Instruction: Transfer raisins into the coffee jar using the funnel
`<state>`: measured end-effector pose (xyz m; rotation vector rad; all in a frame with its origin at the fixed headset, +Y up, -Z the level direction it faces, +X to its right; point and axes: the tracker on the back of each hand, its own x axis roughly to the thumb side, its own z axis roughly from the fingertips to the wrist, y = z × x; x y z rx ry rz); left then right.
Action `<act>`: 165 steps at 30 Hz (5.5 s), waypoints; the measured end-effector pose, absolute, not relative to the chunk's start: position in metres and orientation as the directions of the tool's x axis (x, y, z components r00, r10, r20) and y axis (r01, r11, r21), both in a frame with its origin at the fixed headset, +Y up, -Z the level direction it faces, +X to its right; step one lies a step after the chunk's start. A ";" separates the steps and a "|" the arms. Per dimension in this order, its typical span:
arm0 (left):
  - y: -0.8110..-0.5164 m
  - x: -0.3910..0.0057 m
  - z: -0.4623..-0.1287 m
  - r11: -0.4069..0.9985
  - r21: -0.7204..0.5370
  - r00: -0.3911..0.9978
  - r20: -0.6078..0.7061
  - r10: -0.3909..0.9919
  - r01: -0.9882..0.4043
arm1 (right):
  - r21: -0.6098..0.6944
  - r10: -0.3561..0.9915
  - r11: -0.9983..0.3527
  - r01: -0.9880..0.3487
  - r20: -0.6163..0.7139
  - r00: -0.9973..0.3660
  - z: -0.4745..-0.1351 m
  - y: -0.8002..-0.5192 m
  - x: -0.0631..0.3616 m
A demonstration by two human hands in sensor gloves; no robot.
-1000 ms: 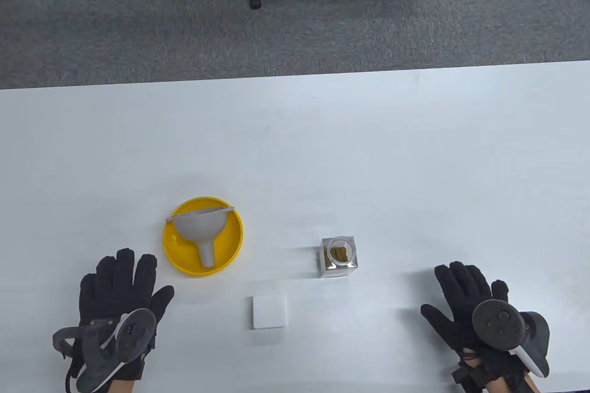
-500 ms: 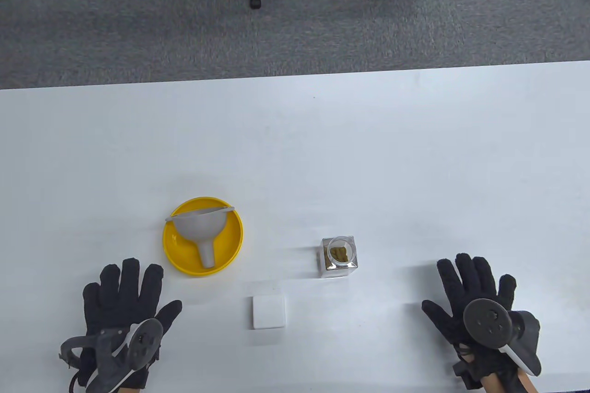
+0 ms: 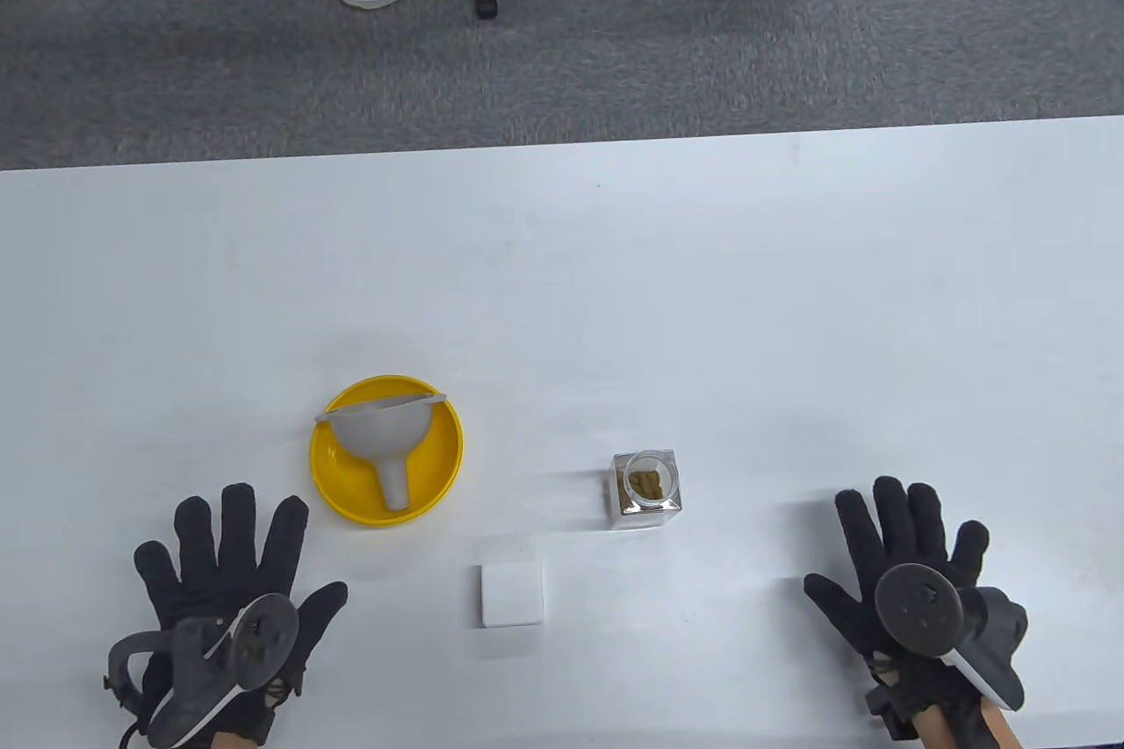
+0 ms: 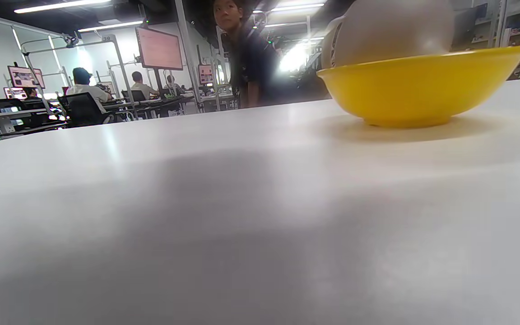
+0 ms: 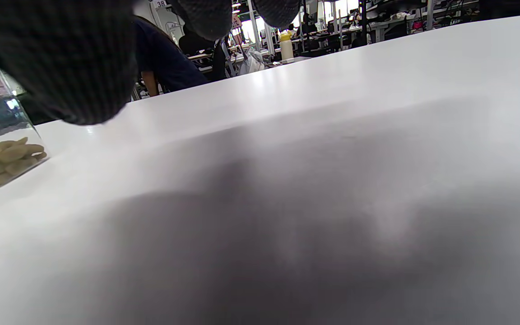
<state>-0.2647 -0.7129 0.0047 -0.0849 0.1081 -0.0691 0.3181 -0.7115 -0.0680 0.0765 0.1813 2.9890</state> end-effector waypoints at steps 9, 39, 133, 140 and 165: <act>-0.711 -0.264 0.007 0.996 -0.080 0.991 -0.116 -0.060 0.051 | 0.161 0.158 -0.975 -0.153 0.021 -0.987 -0.076 -0.720 0.317; -0.711 -0.270 0.003 0.992 -0.122 0.994 -0.109 0.008 -0.022 | 0.467 0.737 -0.631 -0.619 0.111 -0.667 -0.141 -0.720 0.186; -0.643 -0.066 -0.075 0.833 -0.253 0.734 0.393 0.554 -0.493 | 0.371 0.875 -0.474 -0.799 0.098 -0.474 -0.120 -0.679 0.246; -0.630 -0.068 -0.088 0.561 -0.362 0.479 0.296 0.826 -0.745 | 0.392 0.873 -0.476 -0.787 0.100 -0.478 -0.118 -0.683 0.238; -0.636 -0.036 -0.074 0.654 0.097 0.621 0.442 0.647 -0.750 | 0.339 0.850 -0.522 -0.782 0.137 -0.508 -0.096 -0.694 0.193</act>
